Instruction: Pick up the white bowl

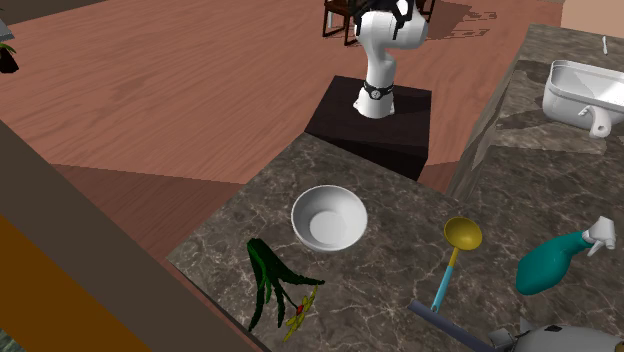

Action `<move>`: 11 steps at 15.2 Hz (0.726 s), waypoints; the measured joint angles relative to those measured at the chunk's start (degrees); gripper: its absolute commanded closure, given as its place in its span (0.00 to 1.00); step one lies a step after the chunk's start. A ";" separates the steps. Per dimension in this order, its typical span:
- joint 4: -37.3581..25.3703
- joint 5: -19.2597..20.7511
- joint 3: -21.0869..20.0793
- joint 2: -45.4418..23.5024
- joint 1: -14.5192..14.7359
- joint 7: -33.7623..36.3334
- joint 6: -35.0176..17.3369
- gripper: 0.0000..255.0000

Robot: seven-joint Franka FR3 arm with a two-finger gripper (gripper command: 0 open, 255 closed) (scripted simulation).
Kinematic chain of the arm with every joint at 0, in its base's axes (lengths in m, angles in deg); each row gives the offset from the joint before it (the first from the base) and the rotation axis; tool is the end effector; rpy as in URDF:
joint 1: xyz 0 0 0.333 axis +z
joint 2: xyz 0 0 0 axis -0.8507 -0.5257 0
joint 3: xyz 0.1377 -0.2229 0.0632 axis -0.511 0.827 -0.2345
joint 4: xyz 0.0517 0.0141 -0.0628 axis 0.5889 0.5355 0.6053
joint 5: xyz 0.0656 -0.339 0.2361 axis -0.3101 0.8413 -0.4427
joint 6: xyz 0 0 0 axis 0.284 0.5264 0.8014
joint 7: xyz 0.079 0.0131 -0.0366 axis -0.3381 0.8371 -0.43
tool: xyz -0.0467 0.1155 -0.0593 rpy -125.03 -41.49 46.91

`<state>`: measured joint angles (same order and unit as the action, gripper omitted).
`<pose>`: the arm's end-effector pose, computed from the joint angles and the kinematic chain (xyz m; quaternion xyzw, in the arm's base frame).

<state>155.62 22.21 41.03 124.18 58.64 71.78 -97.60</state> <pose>0.3664 -0.0175 0.5183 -0.9991 -0.0132 -0.0400 0.0034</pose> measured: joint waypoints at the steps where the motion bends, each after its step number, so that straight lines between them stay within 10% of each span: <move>1: 0.00 0.00 0.00 0.00 0.00 0.00 0.00 0.00; 11: -2.71 -0.03 3.39 -17.63 -0.20 -2.72 -15.02 0.00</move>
<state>152.91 22.18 44.41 106.55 58.44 69.06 -112.63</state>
